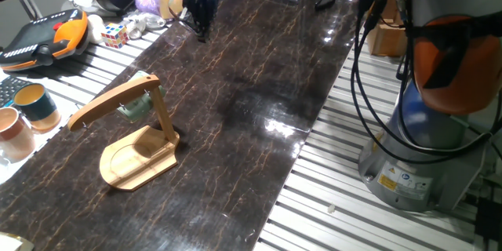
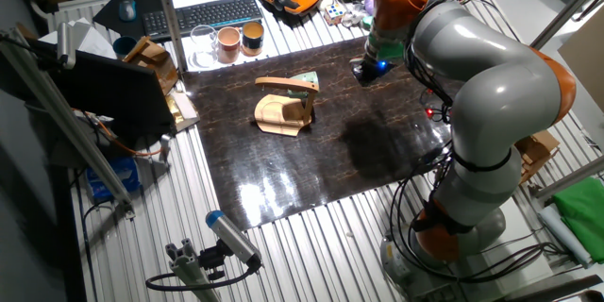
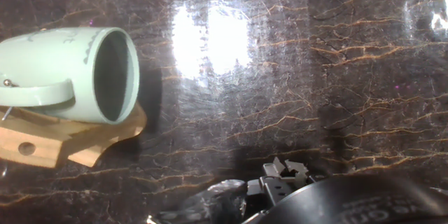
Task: Take the cup off the cup rack
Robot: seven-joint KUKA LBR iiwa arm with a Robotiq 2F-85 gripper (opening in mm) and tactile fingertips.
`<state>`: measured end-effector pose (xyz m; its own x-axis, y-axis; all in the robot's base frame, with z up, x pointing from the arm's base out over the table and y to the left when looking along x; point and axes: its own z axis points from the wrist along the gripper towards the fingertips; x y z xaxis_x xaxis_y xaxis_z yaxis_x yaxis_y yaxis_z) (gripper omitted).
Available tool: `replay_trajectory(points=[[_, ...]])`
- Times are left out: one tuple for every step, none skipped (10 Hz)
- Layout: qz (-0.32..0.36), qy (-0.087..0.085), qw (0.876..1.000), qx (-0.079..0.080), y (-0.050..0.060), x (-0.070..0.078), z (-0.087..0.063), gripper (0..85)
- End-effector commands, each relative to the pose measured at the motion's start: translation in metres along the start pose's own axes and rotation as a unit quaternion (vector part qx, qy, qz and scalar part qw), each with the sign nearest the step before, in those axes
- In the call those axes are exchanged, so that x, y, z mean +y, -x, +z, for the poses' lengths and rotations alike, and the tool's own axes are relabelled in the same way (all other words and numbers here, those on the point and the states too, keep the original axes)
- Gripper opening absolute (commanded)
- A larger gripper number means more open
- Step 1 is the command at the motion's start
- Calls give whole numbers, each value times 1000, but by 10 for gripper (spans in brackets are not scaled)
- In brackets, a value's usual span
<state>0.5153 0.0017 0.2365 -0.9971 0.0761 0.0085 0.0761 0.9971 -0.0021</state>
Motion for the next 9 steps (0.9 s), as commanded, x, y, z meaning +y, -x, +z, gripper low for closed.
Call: replay_trajectory(points=[[0,0,1000,-1,0,0,0,7],[2,0,1000,-2,1,1,1,7],[3,0,1000,-4,2,1,2,7],[9,3,1000,-5,4,3,3,7],[21,4,1000,-6,7,5,5,7],[34,9,999,-7,12,6,8,7],[54,26,998,-7,17,6,10,7],[82,45,996,-7,22,7,13,7],[90,43,995,-8,25,9,15,7]])
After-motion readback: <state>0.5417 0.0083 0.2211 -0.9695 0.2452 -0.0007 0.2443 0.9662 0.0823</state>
